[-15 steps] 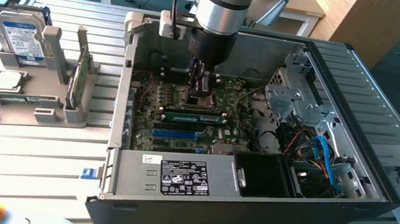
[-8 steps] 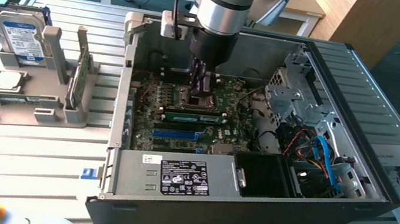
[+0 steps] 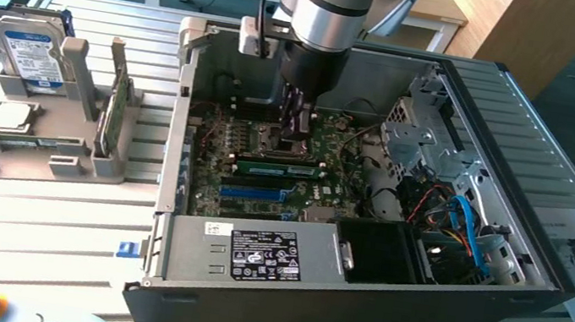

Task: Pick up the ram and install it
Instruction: 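Press down the ram until it locks into place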

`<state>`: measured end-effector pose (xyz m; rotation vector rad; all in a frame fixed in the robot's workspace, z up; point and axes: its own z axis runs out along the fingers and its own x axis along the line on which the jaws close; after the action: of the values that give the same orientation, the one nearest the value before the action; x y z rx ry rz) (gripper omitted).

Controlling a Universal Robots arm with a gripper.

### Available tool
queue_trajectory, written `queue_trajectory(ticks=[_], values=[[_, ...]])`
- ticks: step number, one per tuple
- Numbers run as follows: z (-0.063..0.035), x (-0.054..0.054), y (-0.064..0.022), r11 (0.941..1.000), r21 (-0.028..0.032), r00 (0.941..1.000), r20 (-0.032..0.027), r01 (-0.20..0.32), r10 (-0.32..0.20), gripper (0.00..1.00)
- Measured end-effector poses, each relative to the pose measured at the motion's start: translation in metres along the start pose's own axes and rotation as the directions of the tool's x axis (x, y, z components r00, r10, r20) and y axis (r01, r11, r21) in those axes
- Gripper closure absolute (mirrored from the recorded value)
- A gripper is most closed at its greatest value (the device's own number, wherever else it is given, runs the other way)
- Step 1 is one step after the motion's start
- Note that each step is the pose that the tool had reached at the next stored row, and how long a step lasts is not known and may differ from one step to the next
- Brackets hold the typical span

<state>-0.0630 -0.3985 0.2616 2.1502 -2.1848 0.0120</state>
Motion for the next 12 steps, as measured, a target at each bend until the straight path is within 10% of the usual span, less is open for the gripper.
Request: queue_trajectory(ticks=[12], values=[[-0.0005, -0.0002, -0.0107, 1.0000, 0.0000, 1.0000, 0.0000, 0.000, 0.000, 0.90]])
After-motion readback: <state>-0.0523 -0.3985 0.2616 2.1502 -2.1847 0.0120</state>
